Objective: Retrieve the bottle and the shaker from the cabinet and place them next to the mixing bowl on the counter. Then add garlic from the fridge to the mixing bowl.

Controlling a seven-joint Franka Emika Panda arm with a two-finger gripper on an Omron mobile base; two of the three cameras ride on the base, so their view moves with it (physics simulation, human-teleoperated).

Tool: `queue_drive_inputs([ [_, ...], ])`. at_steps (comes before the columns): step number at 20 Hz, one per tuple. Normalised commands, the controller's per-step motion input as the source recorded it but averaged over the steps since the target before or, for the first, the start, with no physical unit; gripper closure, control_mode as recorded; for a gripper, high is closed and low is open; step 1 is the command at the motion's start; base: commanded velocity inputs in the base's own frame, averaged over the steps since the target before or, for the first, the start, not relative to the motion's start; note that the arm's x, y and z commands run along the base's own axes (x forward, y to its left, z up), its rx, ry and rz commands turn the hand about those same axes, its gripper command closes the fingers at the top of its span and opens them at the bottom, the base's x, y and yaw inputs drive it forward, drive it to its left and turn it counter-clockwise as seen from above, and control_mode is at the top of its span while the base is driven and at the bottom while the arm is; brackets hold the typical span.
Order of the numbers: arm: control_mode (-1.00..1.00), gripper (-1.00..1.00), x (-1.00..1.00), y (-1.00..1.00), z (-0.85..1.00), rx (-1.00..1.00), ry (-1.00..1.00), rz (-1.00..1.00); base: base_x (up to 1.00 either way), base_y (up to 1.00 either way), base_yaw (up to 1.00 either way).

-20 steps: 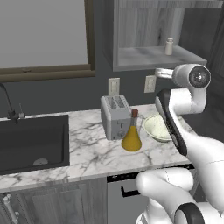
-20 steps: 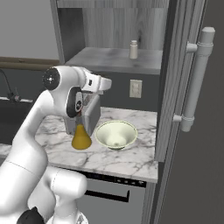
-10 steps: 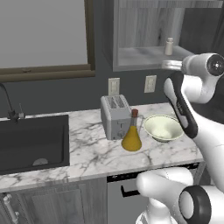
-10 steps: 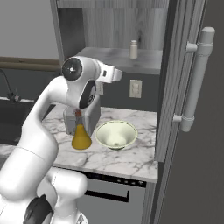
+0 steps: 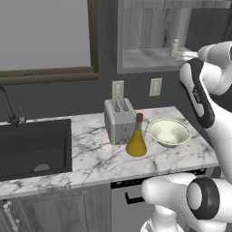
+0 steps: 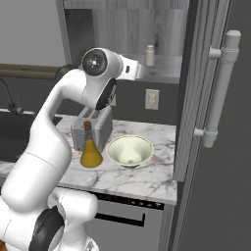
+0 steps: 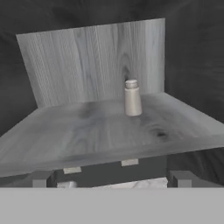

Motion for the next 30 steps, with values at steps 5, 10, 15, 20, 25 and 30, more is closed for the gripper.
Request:
queue_drive_inputs([
  [5, -1.00, -1.00, 0.03, -0.04, 0.22, -0.03, 0.08, 0.00, 0.00, 0.00, 0.00],
  [10, -1.00, -1.00, 0.05, -0.05, 0.02, -0.07, 0.04, 0.00, 0.00, 0.00, 0.00],
  [15, -1.00, -1.00, 0.09, 0.00, 0.00, -0.12, 0.00, 0.02, 0.00, 0.00, 0.00],
  [20, -1.00, -1.00, 0.20, 0.00, -0.01, -0.11, 0.00, 0.00, 0.00, 0.00, 0.00],
  [25, -1.00, -1.00, 0.37, 0.00, 0.00, 0.00, 0.00, 0.00, 0.00, 0.00, 0.00],
  [30, -1.00, -1.00, 0.49, -0.06, 0.00, 0.00, 0.02, 0.00, 0.00, 0.00, 0.00],
])
